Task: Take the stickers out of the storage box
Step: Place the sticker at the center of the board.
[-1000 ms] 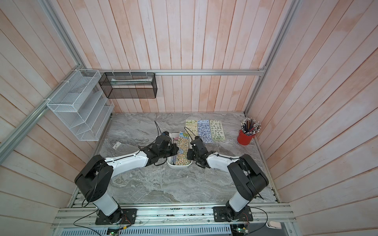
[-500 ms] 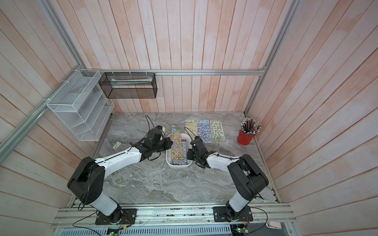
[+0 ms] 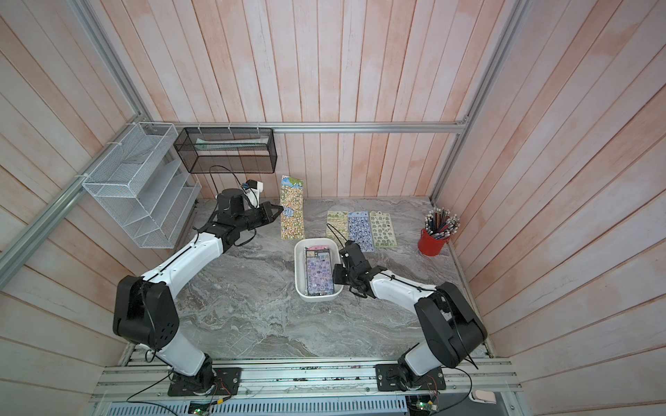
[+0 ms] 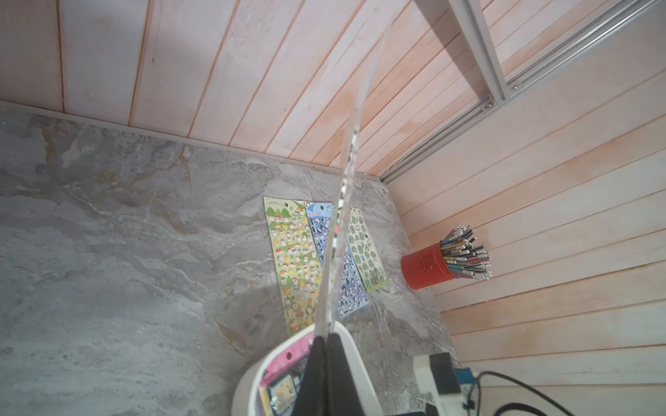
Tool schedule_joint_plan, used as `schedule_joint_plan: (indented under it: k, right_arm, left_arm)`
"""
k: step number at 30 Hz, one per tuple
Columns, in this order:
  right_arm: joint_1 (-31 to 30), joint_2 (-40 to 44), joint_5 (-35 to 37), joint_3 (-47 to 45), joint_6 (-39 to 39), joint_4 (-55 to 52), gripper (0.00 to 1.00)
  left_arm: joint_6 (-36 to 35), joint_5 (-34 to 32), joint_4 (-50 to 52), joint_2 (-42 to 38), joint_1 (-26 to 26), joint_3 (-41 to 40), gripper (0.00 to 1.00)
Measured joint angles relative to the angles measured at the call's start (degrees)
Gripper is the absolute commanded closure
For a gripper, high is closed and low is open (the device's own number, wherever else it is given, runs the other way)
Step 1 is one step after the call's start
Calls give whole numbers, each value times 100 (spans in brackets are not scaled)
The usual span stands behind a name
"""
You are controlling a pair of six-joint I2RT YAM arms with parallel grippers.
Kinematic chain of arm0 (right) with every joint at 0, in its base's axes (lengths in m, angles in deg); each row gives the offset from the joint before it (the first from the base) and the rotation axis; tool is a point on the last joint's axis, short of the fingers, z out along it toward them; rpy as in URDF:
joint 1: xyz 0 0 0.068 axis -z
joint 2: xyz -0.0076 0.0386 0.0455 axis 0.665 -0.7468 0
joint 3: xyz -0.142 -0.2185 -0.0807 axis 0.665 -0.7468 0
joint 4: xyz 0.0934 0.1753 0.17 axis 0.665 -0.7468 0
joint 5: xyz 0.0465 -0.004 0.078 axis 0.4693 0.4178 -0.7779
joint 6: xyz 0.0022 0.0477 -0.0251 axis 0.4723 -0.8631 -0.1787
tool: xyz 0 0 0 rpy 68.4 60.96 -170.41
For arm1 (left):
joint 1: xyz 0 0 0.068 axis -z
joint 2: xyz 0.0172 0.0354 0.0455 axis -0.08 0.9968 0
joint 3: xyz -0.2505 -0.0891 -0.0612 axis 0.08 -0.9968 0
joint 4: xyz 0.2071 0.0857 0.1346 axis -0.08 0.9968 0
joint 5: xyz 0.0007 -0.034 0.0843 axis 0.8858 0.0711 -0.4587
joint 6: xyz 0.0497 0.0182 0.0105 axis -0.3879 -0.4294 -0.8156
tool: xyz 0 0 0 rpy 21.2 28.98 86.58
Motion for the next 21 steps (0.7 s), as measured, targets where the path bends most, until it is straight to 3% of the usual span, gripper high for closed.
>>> schedule_joint_plan:
  k: [5,13,21]
  right_arm:
    - [433,837,-118,-59,101,-398,100]
    - [1827,1908,-704,-330,162,-896,100]
    - [2153,2118,-922,-192,313,-1252,100]
  left_arm:
    - [-212,286,-57,835,-177,173,100]
    - [-269,601,-153,2271,-120,850,100]
    - [-361,654,-50,3403,-13,2052,100]
